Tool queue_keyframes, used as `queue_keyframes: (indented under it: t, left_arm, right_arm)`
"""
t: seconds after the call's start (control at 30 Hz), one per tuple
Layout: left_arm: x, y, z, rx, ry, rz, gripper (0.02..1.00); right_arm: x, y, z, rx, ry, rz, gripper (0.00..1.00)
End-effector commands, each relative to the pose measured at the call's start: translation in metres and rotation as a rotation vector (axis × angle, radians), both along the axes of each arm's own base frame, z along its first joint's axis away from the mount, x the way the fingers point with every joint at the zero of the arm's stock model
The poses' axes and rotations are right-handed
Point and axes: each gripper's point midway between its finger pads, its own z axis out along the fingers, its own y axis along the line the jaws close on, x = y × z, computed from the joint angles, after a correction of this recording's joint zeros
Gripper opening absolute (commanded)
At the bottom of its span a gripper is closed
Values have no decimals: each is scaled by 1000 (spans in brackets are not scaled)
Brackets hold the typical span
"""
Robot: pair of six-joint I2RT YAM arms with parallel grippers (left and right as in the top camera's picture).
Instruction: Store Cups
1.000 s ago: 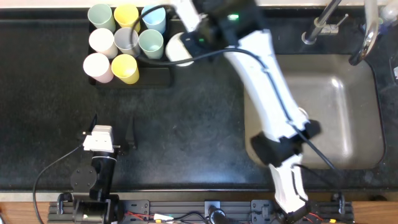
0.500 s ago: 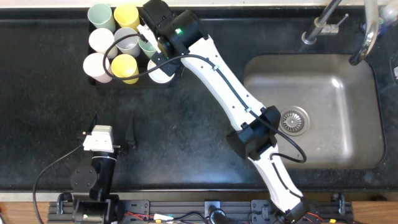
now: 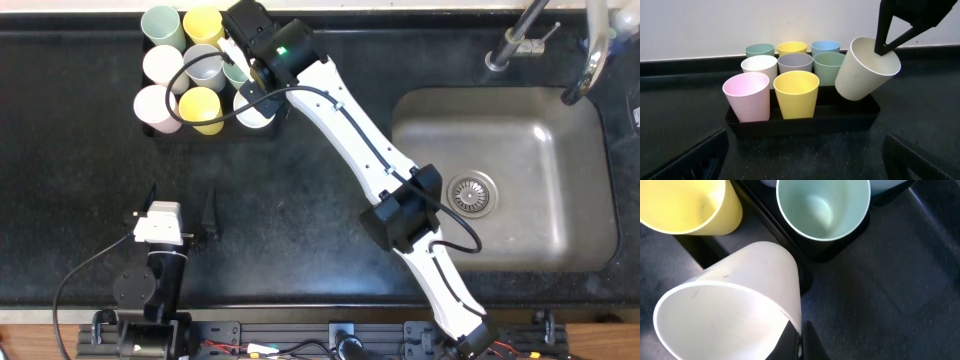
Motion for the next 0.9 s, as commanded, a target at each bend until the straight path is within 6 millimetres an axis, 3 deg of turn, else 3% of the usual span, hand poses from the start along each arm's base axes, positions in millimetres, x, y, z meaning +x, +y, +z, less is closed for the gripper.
queue_keyframes:
  t: [0.03,0.73,0.9]
  left_arm:
    - [0,0,1,11,-9,-2,998]
    - [0,0,1,11,-8,-2,998]
    - [0,0,1,11,-9,-2,998]
  right_arm:
    - [5,4,2,18,-13,-4,42]
    - [5,7,-36,-25,39,36,42]
    - [5,9,-37,-20,43,39,42]
